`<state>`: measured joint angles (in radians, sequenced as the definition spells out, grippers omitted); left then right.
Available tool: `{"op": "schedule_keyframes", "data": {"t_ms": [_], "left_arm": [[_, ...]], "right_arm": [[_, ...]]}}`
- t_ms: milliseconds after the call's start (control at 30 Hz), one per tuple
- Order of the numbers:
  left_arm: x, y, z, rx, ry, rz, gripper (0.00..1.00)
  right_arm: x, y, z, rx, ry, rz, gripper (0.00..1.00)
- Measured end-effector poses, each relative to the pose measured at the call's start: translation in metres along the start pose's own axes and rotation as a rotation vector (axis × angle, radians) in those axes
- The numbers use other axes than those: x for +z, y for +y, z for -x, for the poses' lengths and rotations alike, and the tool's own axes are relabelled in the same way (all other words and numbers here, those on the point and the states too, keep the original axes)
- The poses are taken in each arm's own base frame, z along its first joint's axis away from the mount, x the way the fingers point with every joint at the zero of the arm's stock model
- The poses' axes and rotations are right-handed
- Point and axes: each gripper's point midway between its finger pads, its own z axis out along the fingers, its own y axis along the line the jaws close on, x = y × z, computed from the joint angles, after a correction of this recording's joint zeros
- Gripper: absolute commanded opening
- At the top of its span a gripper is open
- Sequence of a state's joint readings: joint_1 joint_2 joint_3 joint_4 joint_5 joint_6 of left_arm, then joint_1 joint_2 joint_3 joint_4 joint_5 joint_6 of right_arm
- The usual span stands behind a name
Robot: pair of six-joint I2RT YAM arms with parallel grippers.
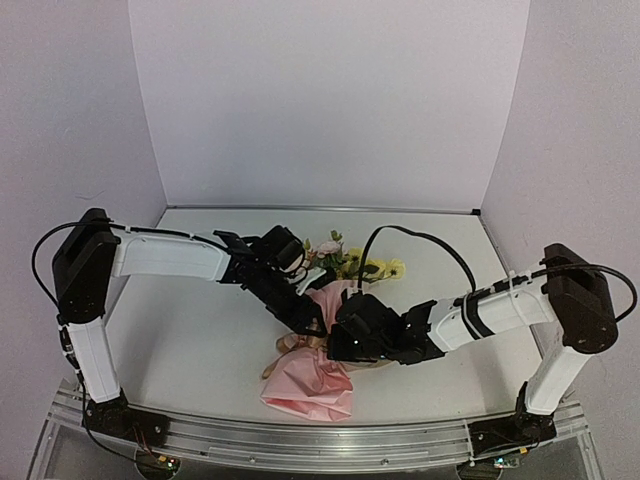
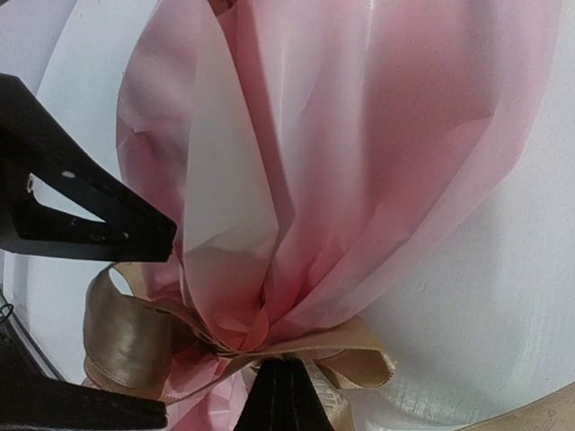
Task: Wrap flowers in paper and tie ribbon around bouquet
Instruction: Cross the half-tied ribbon over the folded bouquet.
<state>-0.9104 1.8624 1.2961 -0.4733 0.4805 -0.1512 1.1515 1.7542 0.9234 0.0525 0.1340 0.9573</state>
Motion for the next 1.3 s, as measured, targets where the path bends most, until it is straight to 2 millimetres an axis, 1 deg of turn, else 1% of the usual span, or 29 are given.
{"op": "schedule_keyframes", "data": {"t_ms": [133,267,333,367,500,767,967,1033,1167,1300], "left_arm": [[0.004,0.001,-0.006,0.004,0.024,0.018,0.51],[0.005,0.002,-0.007,0.016,0.027,0.031,0.45],[0.006,0.002,-0.009,0.021,0.031,0.035,0.43],[0.006,0.001,-0.009,0.024,0.032,0.035,0.43],[0.006,0.000,-0.010,0.027,0.035,0.032,0.49],[0.007,-0.008,-0.011,0.030,0.042,-0.014,0.50],[0.008,-0.009,-0.012,0.031,0.046,-0.019,0.41],[0.010,-0.008,-0.013,0.028,0.052,-0.017,0.36],[0.016,-0.002,-0.017,0.022,0.065,0.005,0.22],[0.017,0.002,-0.018,0.015,0.067,0.023,0.08]], "right_arm": [[0.000,0.001,-0.001,0.008,0.004,0.003,0.00],[0.000,0.001,-0.001,0.014,0.006,0.005,0.00],[0.000,0.001,-0.001,0.017,0.008,0.006,0.00],[0.000,0.001,-0.001,0.018,0.009,0.007,0.00],[0.000,0.001,-0.002,0.024,0.013,0.009,0.00],[0.004,-0.001,-0.004,0.036,0.020,0.002,0.00],[0.005,-0.002,-0.003,0.045,0.019,0.001,0.00],[0.005,-0.003,-0.002,0.046,0.020,0.001,0.00],[0.005,-0.002,-0.002,0.048,0.024,0.005,0.00],[0.005,-0.001,-0.002,0.048,0.026,0.008,0.00]]}}
